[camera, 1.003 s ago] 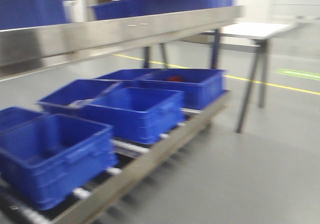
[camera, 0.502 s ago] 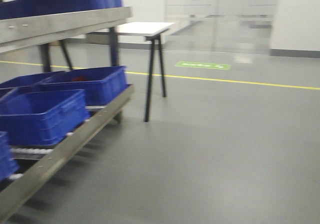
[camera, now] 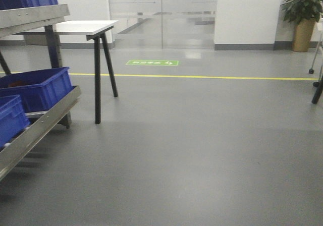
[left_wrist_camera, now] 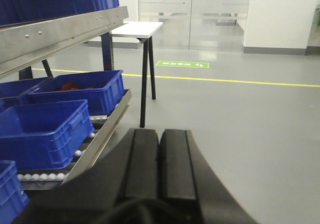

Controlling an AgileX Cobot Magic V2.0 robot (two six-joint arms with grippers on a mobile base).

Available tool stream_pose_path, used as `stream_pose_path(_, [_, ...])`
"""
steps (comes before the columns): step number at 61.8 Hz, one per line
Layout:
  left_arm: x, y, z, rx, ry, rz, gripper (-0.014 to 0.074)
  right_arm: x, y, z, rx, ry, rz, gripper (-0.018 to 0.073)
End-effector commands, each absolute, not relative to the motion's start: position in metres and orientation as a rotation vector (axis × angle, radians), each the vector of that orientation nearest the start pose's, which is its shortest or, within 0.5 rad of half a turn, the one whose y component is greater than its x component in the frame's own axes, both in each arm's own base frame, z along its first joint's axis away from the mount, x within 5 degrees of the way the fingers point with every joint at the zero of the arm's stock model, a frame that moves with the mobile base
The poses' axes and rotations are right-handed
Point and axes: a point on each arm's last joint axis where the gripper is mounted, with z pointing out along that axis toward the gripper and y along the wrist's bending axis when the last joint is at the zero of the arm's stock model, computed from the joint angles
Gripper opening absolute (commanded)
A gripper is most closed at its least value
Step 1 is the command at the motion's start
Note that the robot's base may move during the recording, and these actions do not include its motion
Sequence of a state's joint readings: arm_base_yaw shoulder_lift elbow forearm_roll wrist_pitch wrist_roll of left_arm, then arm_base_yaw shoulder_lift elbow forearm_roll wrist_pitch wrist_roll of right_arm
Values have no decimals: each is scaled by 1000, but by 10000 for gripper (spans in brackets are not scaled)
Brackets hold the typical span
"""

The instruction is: Grab orange capacitor from left shelf to right conveyor

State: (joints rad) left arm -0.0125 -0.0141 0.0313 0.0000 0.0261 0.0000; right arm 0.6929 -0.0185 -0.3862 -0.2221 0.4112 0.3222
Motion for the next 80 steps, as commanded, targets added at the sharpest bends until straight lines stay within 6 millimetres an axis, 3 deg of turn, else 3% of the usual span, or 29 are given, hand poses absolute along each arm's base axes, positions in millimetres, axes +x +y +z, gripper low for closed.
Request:
stream_pose_path(1, [56,-1,210,7,1447,-18,-105,17,5,318,-355,1363,597,54])
stream_pose_path(80, [56,-1,210,7,1447,-18,-105,17,5,318,-355,1363,597,54])
